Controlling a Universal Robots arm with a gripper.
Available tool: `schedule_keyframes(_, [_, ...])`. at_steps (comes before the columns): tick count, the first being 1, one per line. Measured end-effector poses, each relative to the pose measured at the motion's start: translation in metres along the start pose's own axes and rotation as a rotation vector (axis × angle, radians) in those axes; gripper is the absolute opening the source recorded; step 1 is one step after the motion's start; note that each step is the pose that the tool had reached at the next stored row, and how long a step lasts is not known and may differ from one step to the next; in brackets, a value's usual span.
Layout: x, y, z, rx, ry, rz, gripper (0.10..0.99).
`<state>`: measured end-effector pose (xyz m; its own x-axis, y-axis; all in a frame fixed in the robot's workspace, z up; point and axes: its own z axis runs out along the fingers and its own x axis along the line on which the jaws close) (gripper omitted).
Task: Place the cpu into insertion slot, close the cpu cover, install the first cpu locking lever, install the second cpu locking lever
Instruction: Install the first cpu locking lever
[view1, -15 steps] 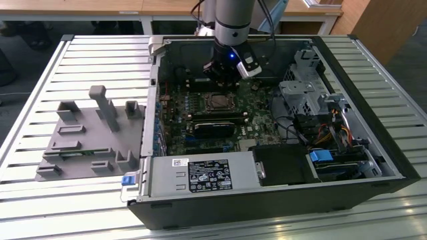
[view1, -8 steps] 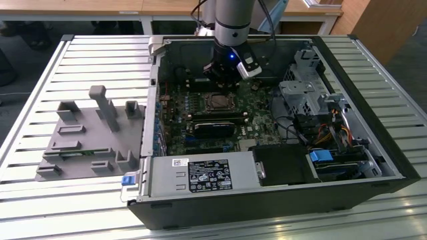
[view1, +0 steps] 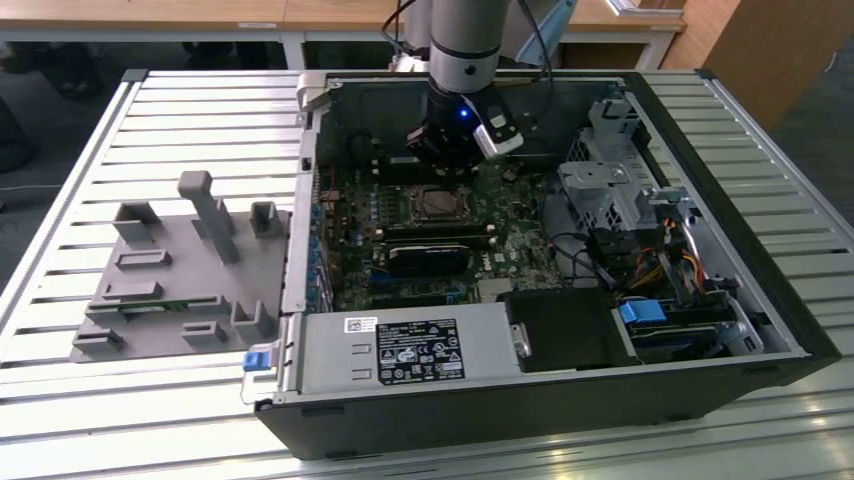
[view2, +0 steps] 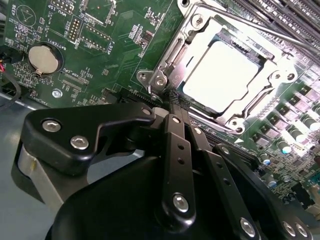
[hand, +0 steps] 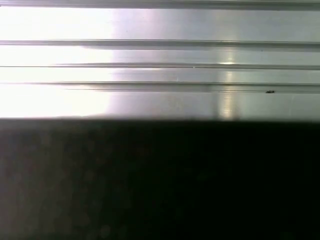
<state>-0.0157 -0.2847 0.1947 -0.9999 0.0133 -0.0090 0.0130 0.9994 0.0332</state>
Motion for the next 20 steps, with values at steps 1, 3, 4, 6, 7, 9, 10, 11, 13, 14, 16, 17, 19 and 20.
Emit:
schedule_keyframes(1, [0.0,0.0001,0.0,0.0,0.0,0.0,0.11])
schedule_keyframes(3, [0.0001,0.0003,-0.0002,0.0,0.0002,0.0,0.11])
schedule_keyframes(4, [0.0002,0.0004,-0.0004,-0.001,0.0003,0.0,0.11])
schedule_keyframes(6, [0.0,0.0008,-0.0011,-0.002,0.0001,0.0,0.11])
schedule_keyframes(7, [-0.0001,0.0011,-0.0017,-0.003,-0.0006,0.0,0.11])
schedule_keyframes(9, [-0.0002,0.0014,-0.0034,-0.004,-0.0011,0.0,0.11])
schedule_keyframes(10, [-0.0002,0.0014,-0.0049,-0.004,-0.0005,0.0,0.11])
schedule_keyframes(11, [-0.0001,0.0013,-0.0067,-0.003,-0.0002,0.0,0.11])
schedule_keyframes(13, [-0.0002,0.0015,-0.011,-0.003,-0.0003,0.0,0.11])
schedule_keyframes(14, [-0.0002,0.0015,-0.0136,-0.003,-0.0002,0.0,0.11])
schedule_keyframes(16, [-0.0002,0.0017,-0.0188,-0.003,-0.0002,0.0,0.11])
schedule_keyframes(17, [-0.0002,0.0017,-0.02,-0.003,-0.0001,0.0,0.11])
schedule_keyframes(19, [-0.0003,0.0013,-0.02,-0.003,-0.0003,0.0,0.11])
schedule_keyframes(20, [-0.0003,0.0009,-0.0201,-0.003,-0.0002,0.0,0.11])
